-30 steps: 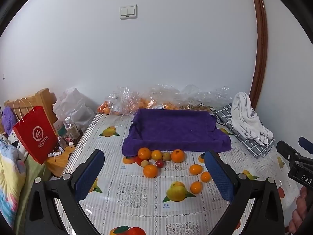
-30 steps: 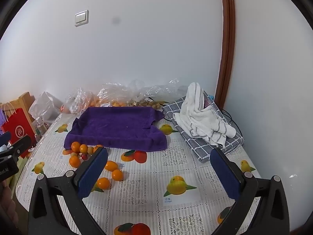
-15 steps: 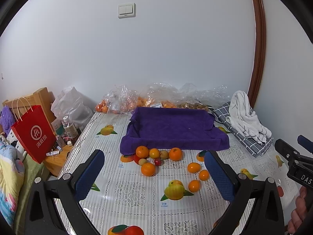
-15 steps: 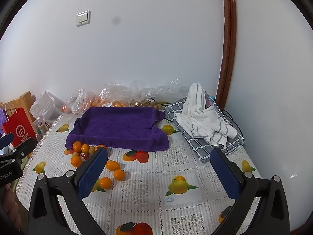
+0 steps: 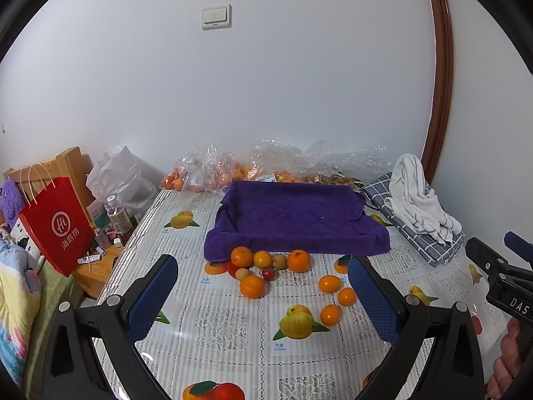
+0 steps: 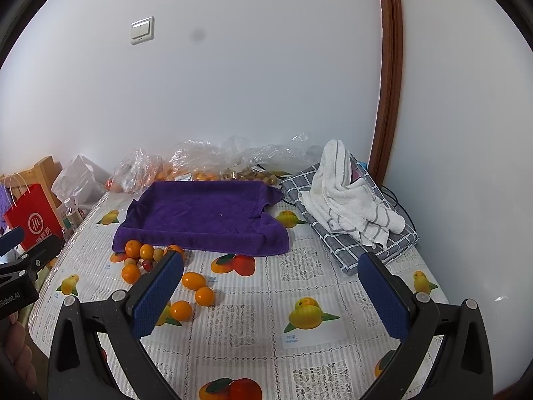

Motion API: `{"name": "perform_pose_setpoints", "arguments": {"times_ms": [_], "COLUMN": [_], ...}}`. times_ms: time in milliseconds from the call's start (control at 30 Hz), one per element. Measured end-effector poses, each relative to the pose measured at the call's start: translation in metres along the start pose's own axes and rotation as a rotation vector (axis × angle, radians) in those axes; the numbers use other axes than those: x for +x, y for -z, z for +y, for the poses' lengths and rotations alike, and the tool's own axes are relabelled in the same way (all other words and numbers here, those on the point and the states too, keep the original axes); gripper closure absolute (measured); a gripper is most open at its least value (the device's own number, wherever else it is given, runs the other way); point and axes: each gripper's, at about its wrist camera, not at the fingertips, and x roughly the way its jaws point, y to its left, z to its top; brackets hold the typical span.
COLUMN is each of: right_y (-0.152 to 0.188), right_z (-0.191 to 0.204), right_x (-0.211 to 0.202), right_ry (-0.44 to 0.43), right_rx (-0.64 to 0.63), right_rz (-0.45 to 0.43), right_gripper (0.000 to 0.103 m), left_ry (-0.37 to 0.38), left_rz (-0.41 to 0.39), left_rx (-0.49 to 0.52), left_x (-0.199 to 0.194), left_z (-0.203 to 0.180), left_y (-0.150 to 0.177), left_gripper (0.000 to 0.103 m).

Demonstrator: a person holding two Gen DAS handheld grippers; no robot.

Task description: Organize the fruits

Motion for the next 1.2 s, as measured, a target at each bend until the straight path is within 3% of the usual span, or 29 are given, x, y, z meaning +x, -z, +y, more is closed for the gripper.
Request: {"name": "perform_pose_setpoints", "arguments": {"times_ms": [1200], "right_y": [0.0057], "right_z": [0.0044], "right_x": [0.0001], "right_ry": [-0.022], "right_rx": [-0.005], "right_rz": [0.006], "right_gripper": [0.000], "left_ry": [0.003], "left_rz": [0.003], "left_rx": [-0.002], "left_x": [-0.0007], "left_z": [-0.0001], "left_y": [0.0007], "left_gripper": [0.000]}}
